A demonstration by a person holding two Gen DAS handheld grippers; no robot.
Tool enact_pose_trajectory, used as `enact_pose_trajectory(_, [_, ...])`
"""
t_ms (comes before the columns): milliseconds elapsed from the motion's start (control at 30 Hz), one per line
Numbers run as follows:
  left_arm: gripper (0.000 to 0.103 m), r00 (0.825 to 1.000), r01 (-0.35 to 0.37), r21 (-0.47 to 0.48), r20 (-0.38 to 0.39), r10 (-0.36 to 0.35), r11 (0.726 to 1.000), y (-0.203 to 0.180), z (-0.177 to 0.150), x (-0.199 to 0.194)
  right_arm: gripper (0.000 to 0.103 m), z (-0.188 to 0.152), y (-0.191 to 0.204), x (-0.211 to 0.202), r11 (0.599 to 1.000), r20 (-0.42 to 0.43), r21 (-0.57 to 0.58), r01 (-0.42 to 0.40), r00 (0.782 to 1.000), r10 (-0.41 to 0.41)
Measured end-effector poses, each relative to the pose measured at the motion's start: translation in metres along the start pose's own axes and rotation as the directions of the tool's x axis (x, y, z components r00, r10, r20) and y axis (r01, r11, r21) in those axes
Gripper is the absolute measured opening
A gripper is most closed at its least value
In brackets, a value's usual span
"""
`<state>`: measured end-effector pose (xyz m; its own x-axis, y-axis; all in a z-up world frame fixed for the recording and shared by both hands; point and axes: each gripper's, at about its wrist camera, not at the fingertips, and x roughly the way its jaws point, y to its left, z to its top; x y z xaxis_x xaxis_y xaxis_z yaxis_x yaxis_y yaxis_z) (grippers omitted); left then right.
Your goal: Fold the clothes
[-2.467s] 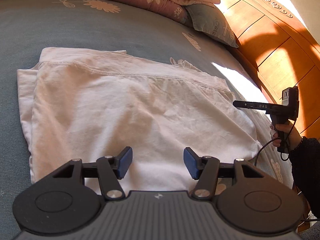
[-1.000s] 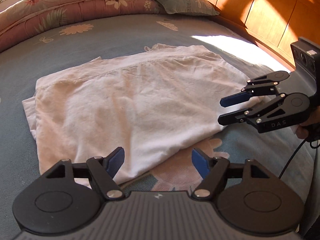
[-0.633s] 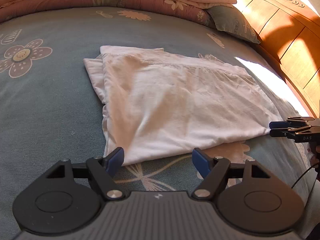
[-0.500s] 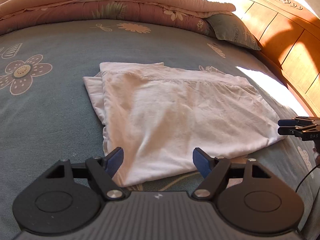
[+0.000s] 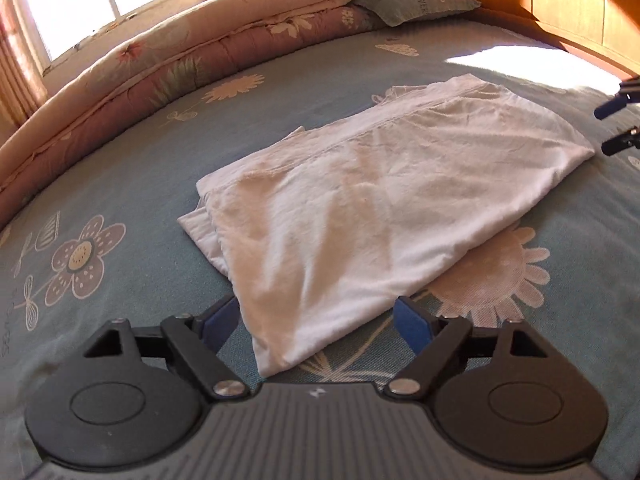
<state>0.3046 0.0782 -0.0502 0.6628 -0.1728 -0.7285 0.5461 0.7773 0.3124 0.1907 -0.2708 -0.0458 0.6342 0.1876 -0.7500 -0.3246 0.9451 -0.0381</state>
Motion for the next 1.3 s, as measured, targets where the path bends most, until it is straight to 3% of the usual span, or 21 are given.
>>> enact_pose_trajectory(33, [0.085,1.0,-0.024,0.081,0.0,0.025,0.996,-0.012,0.005,0.004,0.091,0.003,0.011,0.001,0.998,0.005,-0.056,0.014,1.0,-0.014])
enact_pose_trajectory(100, [0.084,0.997,-0.069,0.265,-0.009,0.074,0.962,-0.039,0.011,0.016,0.093,0.007,0.034,0.007,0.984,0.01,-0.172,0.038,0.999,-0.037])
enact_pose_trajectory(233, [0.084,0.993,-0.099,0.46,-0.009,0.116,0.883,-0.07,0.007,0.031,0.096,0.008,0.075,0.026,0.909,0.009,-0.404,0.098,0.995,-0.103])
enact_pose_trajectory(367, [0.085,0.99,-0.118,0.492,-0.014,0.143,0.862,-0.067,-0.003,0.037,0.099,0.0,0.082,0.034,0.866,0.003,-0.481,0.139,0.988,-0.157])
enact_pose_trajectory(467, [0.085,0.986,-0.139,0.481,-0.016,0.167,0.865,-0.058,-0.009,0.04,0.103,-0.008,0.073,0.037,0.859,-0.004,-0.481,0.175,0.979,-0.202])
enact_pose_trajectory(533, [0.085,0.981,-0.163,0.498,-0.008,0.192,0.852,-0.056,-0.012,0.043,0.103,-0.015,0.065,0.04,0.859,-0.021,-0.476,0.19,0.974,-0.227])
enact_pose_trajectory(667, [0.086,0.969,-0.217,0.57,0.028,0.245,0.793,-0.06,-0.016,0.049,0.103,-0.02,0.059,0.039,0.861,-0.015,-0.465,0.204,0.971,-0.238])
enact_pose_trajectory(800, [0.086,0.962,-0.241,0.661,0.063,0.267,0.711,-0.075,-0.005,0.064,0.103,-0.012,0.07,0.047,0.818,0.016,-0.527,0.233,0.964,-0.265])
enact_pose_trajectory(1000, [0.086,0.96,-0.247,0.751,0.104,0.261,0.612,-0.096,0.016,0.089,0.103,0.022,0.104,0.077,0.783,0.053,-0.596,0.176,0.982,-0.181])
enact_pose_trajectory(1167, [0.086,0.956,-0.248,0.8,0.111,0.271,0.547,-0.083,0.008,0.097,0.103,0.03,0.113,0.088,0.713,0.073,-0.679,0.175,0.982,-0.172])
enact_pose_trajectory(1300, [0.086,0.939,-0.271,0.815,0.106,0.328,0.512,-0.062,-0.009,0.1,0.103,0.019,0.088,0.086,0.631,0.094,-0.738,0.238,0.963,-0.254])
